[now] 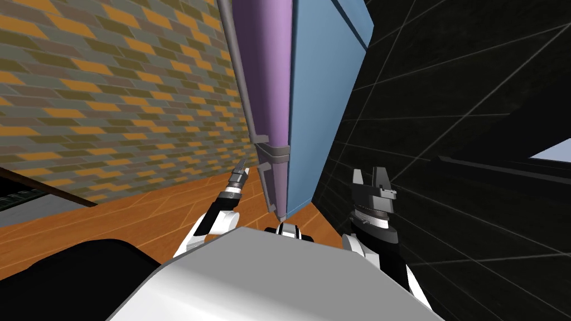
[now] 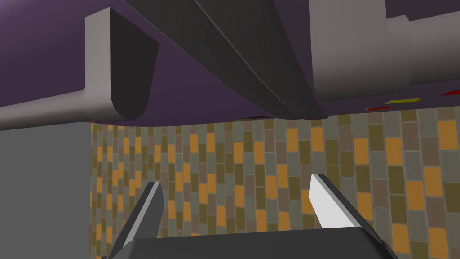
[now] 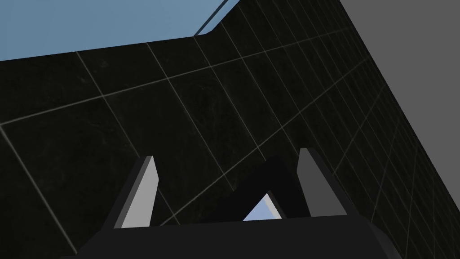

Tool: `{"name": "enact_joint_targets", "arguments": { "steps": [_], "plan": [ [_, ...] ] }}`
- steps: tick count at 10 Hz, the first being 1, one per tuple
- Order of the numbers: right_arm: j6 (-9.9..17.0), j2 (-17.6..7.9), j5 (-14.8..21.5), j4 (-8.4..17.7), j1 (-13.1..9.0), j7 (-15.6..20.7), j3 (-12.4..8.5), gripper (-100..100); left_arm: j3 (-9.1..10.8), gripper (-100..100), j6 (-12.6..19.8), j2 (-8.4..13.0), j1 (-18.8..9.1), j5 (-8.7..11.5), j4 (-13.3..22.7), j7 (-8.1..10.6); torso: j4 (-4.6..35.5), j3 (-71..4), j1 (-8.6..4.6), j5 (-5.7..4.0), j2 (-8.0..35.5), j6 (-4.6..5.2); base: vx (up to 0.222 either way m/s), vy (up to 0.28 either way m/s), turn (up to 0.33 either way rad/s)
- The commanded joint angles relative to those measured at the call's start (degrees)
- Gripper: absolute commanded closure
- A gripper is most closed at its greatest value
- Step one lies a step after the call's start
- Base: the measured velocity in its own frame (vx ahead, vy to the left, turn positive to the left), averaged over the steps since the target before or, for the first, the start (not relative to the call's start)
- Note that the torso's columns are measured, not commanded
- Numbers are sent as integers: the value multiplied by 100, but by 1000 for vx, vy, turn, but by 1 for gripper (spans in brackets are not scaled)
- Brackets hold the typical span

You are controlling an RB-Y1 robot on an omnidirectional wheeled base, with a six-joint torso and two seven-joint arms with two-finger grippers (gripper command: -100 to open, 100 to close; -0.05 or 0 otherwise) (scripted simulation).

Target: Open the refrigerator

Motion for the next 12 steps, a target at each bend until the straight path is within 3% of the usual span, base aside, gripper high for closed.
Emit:
{"name": "enact_joint_targets", "arguments": {
  "steps": [1, 12],
  "plan": [
    [0, 0, 0, 0, 1, 0, 0, 0, 175, -100, 323, -65, -37, 97, 35, 24, 0, -1, 3, 2, -2, -1, 125, -172, 125],
    [0, -1, 0, 0, -1, 0, -1, 0, 761, -100, 1381, -35, -159, 420, 116, 108, -32, -1, -46, 12, -16, 44, 59, -119, 104]
  ]
}}
